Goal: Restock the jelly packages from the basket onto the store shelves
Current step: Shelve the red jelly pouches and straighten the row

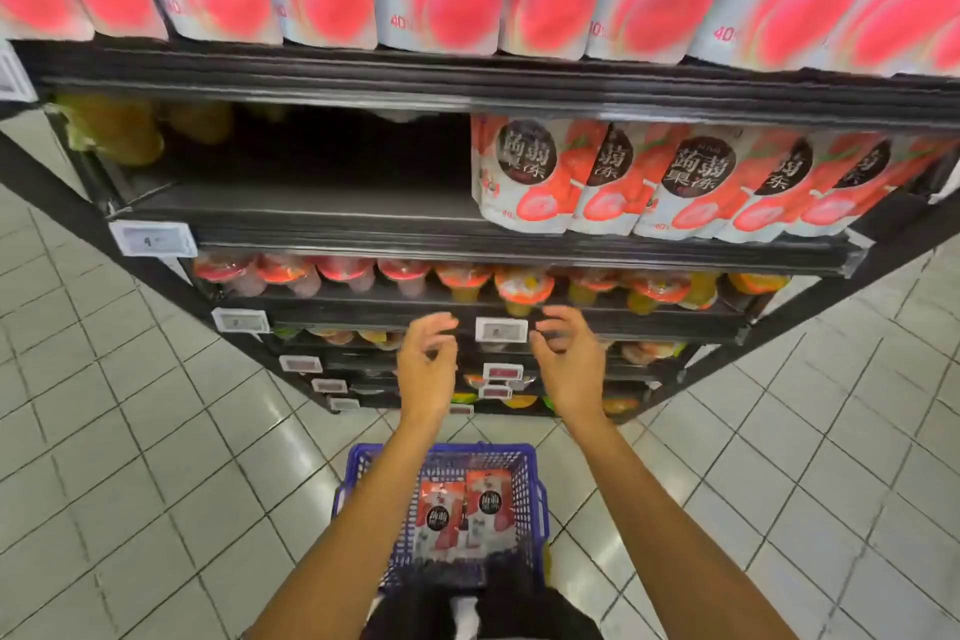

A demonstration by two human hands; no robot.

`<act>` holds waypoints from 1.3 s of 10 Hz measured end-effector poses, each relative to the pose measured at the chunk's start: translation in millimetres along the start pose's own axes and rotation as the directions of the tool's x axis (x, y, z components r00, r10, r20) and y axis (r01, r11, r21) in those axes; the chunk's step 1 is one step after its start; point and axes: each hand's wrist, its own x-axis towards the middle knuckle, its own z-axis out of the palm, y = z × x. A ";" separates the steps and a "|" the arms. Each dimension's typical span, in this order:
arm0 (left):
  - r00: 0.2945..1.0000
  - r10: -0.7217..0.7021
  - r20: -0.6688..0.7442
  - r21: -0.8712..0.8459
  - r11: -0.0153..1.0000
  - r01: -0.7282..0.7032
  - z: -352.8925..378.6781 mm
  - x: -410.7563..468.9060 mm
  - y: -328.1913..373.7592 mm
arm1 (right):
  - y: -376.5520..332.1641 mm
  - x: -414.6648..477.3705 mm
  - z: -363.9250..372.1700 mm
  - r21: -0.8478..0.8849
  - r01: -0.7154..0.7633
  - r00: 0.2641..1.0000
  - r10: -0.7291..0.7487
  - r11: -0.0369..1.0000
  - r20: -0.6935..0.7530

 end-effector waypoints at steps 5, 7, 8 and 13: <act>0.762 -0.642 0.082 0.148 0.764 0.628 -97.0 -29.9 -322.8 | 234.5 -119.0 153.8 -0.183 -0.459 0.863 0.485 0.869 0.139; 0.381 -0.920 0.093 0.051 0.387 0.921 -72.7 -27.8 -468.2 | 373.0 -127.9 215.0 -0.412 -0.446 0.791 0.565 0.794 0.234; 0.386 -0.919 0.082 0.097 0.393 0.914 -56.4 -19.1 -547.3 | 450.9 -123.9 250.8 -0.458 -0.456 0.766 0.599 0.763 0.235; 0.600 -0.794 -0.103 0.552 0.456 0.698 7.3 -2.1 -823.6 | 681.6 -123.5 388.7 -0.809 -0.413 0.671 0.740 0.418 0.040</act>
